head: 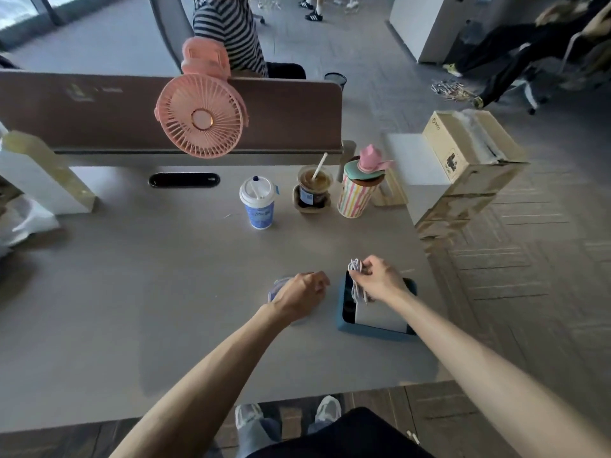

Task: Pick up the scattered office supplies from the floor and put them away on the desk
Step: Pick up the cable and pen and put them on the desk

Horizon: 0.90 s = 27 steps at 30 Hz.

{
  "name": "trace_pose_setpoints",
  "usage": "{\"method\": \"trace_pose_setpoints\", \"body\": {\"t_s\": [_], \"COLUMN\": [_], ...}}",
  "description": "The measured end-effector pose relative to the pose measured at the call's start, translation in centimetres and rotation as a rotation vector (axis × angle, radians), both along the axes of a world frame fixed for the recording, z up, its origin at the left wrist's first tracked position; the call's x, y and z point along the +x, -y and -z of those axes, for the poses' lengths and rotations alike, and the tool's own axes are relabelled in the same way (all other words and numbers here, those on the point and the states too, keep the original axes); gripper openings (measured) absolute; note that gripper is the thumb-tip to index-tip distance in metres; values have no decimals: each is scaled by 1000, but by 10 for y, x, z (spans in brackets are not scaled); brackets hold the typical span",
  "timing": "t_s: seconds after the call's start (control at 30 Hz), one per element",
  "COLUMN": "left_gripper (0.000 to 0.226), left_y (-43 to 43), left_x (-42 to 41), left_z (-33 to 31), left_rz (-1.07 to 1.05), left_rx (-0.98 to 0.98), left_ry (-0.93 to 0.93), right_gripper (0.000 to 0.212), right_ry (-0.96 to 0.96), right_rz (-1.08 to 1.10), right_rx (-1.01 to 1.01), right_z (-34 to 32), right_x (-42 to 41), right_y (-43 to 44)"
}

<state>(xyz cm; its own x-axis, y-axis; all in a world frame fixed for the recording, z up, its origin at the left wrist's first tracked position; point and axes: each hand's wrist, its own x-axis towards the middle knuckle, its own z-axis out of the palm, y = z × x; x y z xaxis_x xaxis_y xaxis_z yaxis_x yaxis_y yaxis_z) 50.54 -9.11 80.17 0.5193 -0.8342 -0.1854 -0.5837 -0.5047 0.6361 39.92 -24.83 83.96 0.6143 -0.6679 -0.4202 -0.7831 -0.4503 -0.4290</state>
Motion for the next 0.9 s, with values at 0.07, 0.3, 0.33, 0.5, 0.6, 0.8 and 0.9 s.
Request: {"method": "trace_pose_setpoints", "body": {"t_s": [0.07,0.3,0.33,0.5,0.6,0.8,0.9], "left_gripper": [25,26,27,56,49,48,55], "left_y": [10,29,31,43,51,53,56], "left_x": [-4,-11,-13,-22,-26,-28,-31], "left_z": [0,3,3,3,5,8,7], "left_rz": [18,-9,-5,6,-1,-36,-13], "left_rx": [1,35,41,127,141,167,172], "left_ry": [-20,-126,-142,-127,-88,-107,-85], "right_gripper": [23,23,26,26,28,39,52], "right_ry": [-30,-147,-191,-179,-123,-175,-159], "right_rz": [39,-35,-66,-108,-196,-480,-508], "right_rx": [82,378,399,422,25,-103,-83], "right_z": [2,-11,-16,-27,-28,7,18], "right_x": [-2,-7,-9,-21,-34,-39,-38], "right_y": [0,1,2,21,38,46,45]}}
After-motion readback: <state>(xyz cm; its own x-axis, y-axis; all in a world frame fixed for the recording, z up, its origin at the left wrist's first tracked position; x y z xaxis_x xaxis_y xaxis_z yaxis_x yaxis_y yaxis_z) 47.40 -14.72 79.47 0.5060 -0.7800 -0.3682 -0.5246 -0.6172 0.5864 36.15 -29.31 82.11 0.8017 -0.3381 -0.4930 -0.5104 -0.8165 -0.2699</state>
